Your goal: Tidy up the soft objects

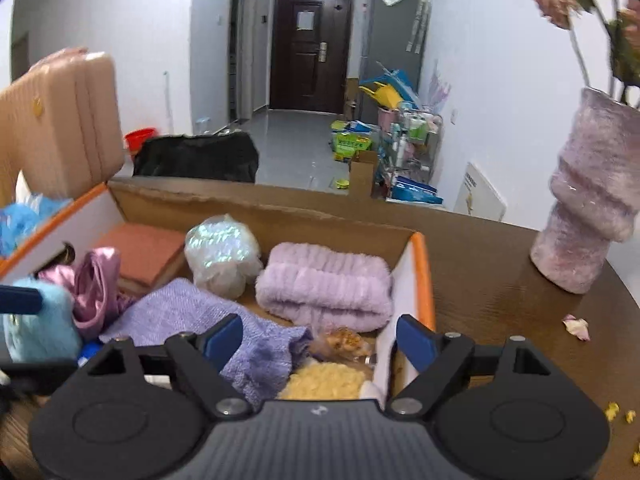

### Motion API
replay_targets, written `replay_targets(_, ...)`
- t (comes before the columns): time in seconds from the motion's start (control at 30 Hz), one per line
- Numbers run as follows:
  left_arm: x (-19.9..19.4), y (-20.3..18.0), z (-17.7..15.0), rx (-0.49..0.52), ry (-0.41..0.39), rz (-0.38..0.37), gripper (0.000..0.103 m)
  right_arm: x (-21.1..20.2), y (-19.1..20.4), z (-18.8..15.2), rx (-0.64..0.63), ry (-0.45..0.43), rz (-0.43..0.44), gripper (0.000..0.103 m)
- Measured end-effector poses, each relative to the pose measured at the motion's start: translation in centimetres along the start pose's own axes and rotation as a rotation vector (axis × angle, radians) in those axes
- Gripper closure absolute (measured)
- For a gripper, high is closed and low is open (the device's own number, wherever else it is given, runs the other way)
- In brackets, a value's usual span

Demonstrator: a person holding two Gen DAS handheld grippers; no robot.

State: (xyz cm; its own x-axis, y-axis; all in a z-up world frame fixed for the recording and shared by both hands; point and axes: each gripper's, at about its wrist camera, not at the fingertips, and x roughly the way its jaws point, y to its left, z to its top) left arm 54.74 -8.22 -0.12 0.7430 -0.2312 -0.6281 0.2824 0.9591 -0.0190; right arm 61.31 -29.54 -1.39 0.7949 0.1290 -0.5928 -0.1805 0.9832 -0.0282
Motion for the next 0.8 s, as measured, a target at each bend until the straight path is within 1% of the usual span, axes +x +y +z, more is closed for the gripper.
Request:
replay_targets(0.1, -3.5, 1.2, 1.5, 0.004, -0.061, 0.075, 0.027, -4.5, -0.5, 1.2, 0.018, -0.070, 0.025, 0.019)
replay_targets(0.17, -6.3, 1.8, 2.2, -0.008, -0.111, 0.117, 0.023, -8.1, -0.1, 1.9, -0.019, -0.107, -0.013, 0.014)
replay_targets(0.2, -8.0, 2.1, 2.3, -0.022, -0.141, 0.123, 0.021, -9.9, 0.1, 2.0, -0.036, -0.126, -0.031, 0.012)
replay_targets(0.27, -10.8, 2.3, 2.0, -0.047, -0.195, 0.122, 0.020, -14.0, 0.7, 1.8, -0.059, -0.183, -0.056, 0.005)
replay_targets(0.33, -13.8, 2.1, 0.8, -0.057, -0.269, 0.141, 0.017, -18.6, 1.4, 0.8, -0.062, -0.254, -0.062, 0.000)
replay_targets(0.37, -15.3, 1.9, 0.0, -0.055, -0.318, 0.155, 0.011, -20.7, 1.7, 0.0, -0.057, -0.298, -0.060, 0.000)
replay_targets(0.4, -17.0, 1.5, -1.2, -0.056, -0.386, 0.177, 0.003, -22.6, 2.1, -1.0, -0.054, -0.337, -0.057, 0.000)
replay_targets(0.47, -19.7, 0.6, -3.6, -0.053, -0.492, 0.222, 0.001, -26.6, 3.3, -3.6, -0.051, -0.424, -0.045, 0.000)
replay_targets(0.5, -20.8, 0.1, -4.7, -0.047, -0.523, 0.234, 0.001, -28.1, 3.9, -4.7, -0.047, -0.456, -0.040, 0.000)
replay_targets(0.6, -23.2, -0.9, -7.5, -0.053, -0.527, 0.220, 0.001, -31.2, 5.7, -7.9, -0.037, -0.507, -0.043, 0.000)
replay_targets(0.67, -24.6, -1.4, -9.2, -0.066, -0.537, 0.214, 0.001, -32.2, 6.7, -9.4, -0.029, -0.508, -0.046, 0.000)
replay_targets(0.8, -26.9, -2.6, -11.8, -0.040, -0.555, 0.222, 0.001, -33.6, 7.7, -11.9, 0.002, -0.513, -0.052, 0.000)
